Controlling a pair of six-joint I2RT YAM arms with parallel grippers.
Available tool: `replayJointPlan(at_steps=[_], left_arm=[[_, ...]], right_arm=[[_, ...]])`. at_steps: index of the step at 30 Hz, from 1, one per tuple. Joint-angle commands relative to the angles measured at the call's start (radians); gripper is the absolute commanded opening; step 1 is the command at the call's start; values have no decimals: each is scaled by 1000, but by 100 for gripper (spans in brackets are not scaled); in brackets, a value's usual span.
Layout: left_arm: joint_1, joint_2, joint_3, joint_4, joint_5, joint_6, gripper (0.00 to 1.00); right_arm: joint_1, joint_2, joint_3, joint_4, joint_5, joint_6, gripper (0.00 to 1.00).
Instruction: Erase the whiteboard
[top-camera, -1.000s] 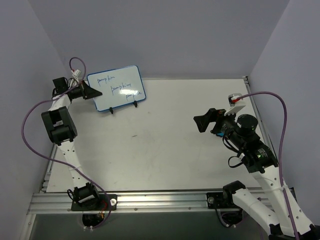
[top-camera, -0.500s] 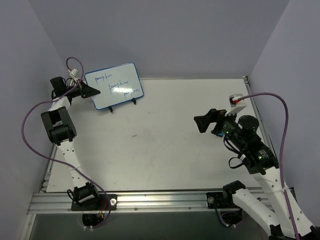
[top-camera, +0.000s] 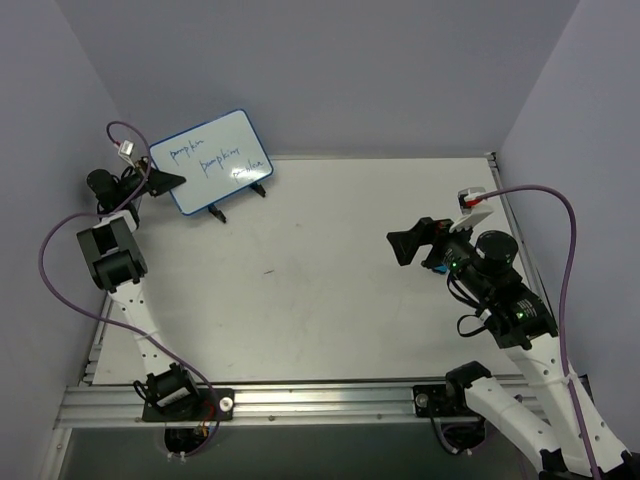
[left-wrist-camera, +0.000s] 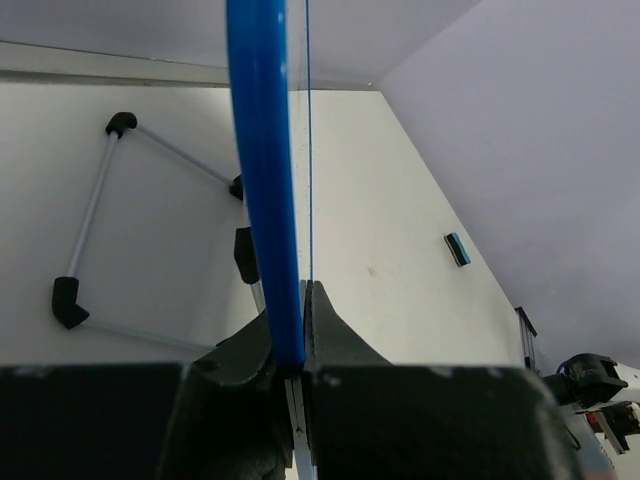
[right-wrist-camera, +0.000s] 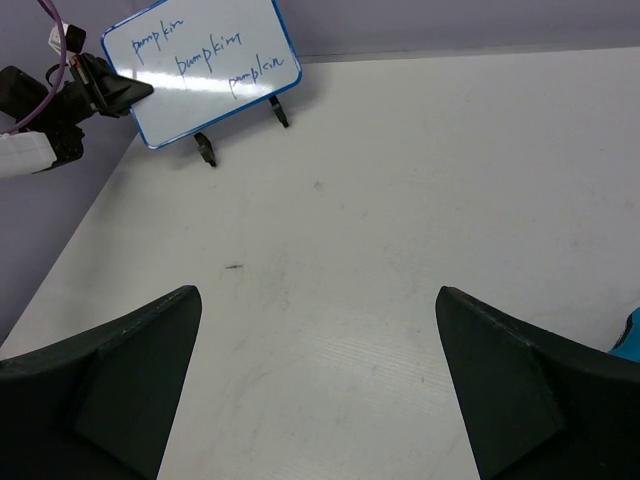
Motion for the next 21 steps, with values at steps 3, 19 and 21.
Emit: replayJointPlan(at_steps=[3,19,21], left_arm=[[-15,-66,39,260,-6,-138,2],[-122,-411,13,3,-60,85,2],[-137,-521,22,-269,-121,216,2]], right_arm=[[10,3,4,53,8,-9,100],[10,99,-37,85,114,10,100],[10,113,-42,86,131,25,100]])
